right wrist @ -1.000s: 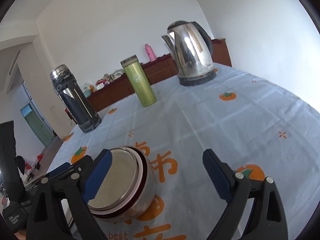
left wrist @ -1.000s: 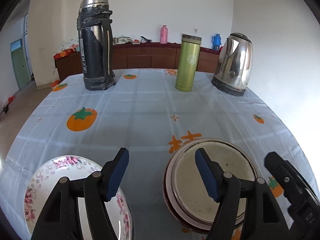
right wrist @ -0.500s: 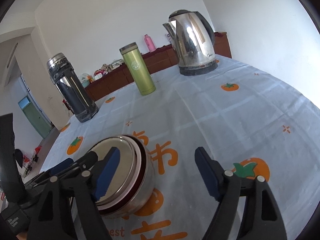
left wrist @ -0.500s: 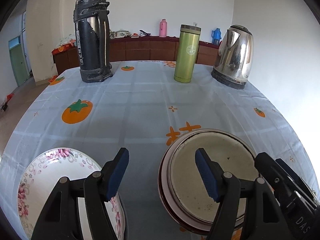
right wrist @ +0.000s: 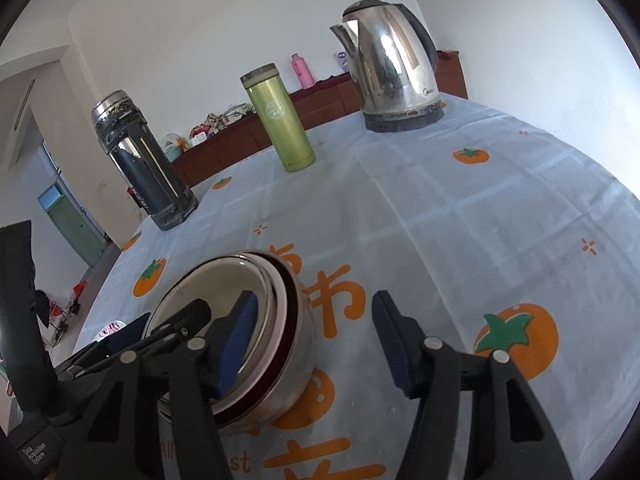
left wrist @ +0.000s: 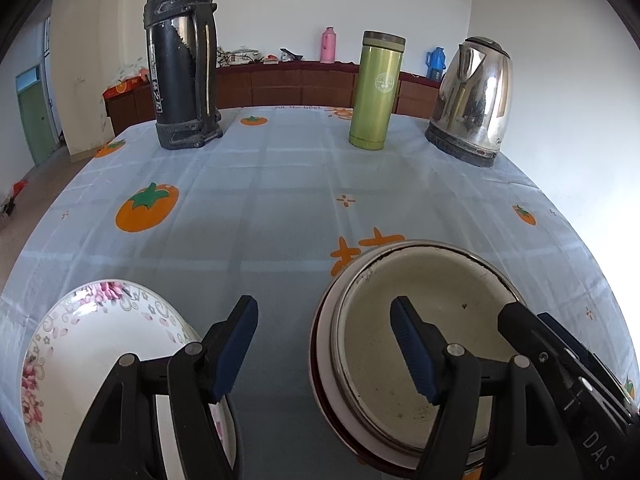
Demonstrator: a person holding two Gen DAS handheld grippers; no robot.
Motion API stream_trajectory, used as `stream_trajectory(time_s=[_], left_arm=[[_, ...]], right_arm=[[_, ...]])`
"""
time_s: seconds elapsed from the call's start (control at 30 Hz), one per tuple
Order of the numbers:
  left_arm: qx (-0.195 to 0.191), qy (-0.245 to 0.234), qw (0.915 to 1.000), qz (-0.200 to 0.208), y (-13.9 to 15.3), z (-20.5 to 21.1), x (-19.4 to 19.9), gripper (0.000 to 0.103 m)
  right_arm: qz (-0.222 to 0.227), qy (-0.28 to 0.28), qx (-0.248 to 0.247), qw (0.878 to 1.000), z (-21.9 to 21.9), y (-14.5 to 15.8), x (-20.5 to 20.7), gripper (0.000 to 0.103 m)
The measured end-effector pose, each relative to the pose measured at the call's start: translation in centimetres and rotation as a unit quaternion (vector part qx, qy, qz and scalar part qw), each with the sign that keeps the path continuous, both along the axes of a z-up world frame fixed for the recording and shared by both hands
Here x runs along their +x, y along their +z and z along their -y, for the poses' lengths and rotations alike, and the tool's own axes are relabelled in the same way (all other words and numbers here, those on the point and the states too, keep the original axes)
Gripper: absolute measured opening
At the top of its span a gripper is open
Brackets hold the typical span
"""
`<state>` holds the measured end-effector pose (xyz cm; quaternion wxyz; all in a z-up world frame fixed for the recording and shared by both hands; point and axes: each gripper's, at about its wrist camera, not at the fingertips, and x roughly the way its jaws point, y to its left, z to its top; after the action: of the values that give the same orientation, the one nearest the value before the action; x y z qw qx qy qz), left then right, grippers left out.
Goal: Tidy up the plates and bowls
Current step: 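Grasp the rim of the nested bowl stack with both tools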
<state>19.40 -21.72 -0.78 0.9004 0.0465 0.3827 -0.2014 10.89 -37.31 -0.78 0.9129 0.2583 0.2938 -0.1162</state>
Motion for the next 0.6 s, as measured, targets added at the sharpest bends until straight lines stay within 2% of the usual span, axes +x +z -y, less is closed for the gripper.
stream_trajectory(time_s=[0.13, 0.17, 0.27, 0.43, 0.6], left_arm=[[0.003, -0.003, 1.0000, 0.003, -0.09, 0.17, -0.06, 0.070], [0.002, -0.006, 1.0000, 0.003, -0.12, 0.22, -0.09, 0.067], [-0.004, -0.023, 0.9996, -0.015, -0.60, 0.59, -0.04, 0.047], [-0.002, -0.023, 0.9997, -0.011, -0.63, 0.73, -0.19, 0.046], [-0.006, -0.022, 0.9997, -0.011, -0.64, 0.66, -0.19, 0.044]], right_arm=[[0.000, 0.000, 0.002, 1.000, 0.05, -0.03, -0.03, 0.058], [0.000, 0.000, 0.003, 1.000, 0.06, -0.03, -0.03, 0.057], [-0.003, 0.004, 0.010, 1.000, 0.05, -0.16, 0.12, 0.054], [-0.006, 0.016, 0.035, 0.999, 0.00, -0.70, 0.51, 0.048], [-0.003, 0.020, 0.048, 0.999, -0.03, -0.89, 0.57, 0.048]])
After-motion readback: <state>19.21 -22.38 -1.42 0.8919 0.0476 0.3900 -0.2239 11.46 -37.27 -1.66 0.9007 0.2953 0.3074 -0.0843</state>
